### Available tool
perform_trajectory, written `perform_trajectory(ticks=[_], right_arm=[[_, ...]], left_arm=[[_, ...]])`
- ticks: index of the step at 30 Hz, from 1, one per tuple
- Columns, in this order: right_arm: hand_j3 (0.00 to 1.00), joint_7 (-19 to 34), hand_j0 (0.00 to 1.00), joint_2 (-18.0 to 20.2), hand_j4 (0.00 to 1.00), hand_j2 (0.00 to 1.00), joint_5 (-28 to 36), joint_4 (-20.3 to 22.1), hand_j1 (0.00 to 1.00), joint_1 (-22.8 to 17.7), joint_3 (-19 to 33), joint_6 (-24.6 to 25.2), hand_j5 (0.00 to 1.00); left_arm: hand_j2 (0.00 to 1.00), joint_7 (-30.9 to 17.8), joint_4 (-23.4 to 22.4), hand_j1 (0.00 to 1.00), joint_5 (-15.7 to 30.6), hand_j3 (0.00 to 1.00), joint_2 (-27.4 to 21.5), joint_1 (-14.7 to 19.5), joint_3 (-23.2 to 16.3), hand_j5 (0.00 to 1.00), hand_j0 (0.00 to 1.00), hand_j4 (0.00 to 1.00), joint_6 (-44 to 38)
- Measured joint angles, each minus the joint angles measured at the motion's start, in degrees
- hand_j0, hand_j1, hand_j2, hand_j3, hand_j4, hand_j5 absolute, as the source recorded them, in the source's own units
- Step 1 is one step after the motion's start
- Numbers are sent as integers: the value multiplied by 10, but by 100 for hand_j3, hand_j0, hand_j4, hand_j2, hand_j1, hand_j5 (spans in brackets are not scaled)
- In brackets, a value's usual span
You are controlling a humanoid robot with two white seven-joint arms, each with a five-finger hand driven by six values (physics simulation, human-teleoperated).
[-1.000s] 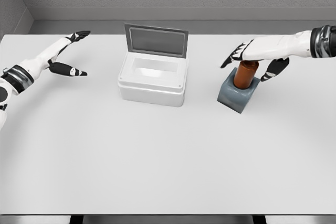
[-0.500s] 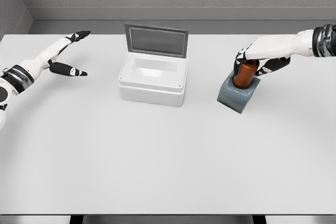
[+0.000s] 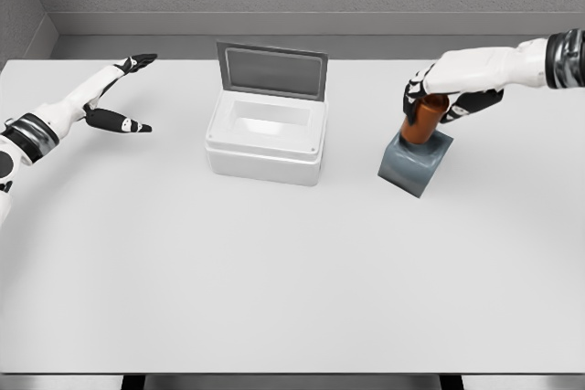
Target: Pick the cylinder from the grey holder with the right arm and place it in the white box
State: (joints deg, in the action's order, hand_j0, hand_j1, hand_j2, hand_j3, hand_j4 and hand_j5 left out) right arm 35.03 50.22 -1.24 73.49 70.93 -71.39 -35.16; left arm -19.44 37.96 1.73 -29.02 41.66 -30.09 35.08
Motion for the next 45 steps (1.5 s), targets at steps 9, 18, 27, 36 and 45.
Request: perform_trajectory(ticks=[9, 18, 27, 36, 45], right_arm=[[49, 0, 49, -1, 49, 49, 4, 31, 49, 14, 9, 0, 49], [49, -1, 49, -29, 49, 49, 5, 46, 49, 23, 15, 0, 49], [49, -1, 49, -65, 49, 49, 6, 47, 49, 29, 16, 0, 49], [49, 0, 49, -92, 49, 49, 6, 43, 49, 33, 18, 0, 49], [49, 0, 49, -127, 49, 49, 5, 5, 49, 38, 26, 0, 49]], left_arm=[[100, 0, 0, 100, 0, 100, 0, 1, 0, 100, 100, 100, 0], [100, 0, 0, 100, 0, 100, 0, 1, 0, 100, 100, 100, 0], [100, 0, 3, 100, 0, 100, 2, 0, -1, 100, 100, 100, 0], [100, -7, 6, 100, 1, 100, 2, -1, -1, 100, 100, 100, 0], [100, -7, 6, 100, 1, 100, 2, -1, -1, 100, 100, 100, 0]])
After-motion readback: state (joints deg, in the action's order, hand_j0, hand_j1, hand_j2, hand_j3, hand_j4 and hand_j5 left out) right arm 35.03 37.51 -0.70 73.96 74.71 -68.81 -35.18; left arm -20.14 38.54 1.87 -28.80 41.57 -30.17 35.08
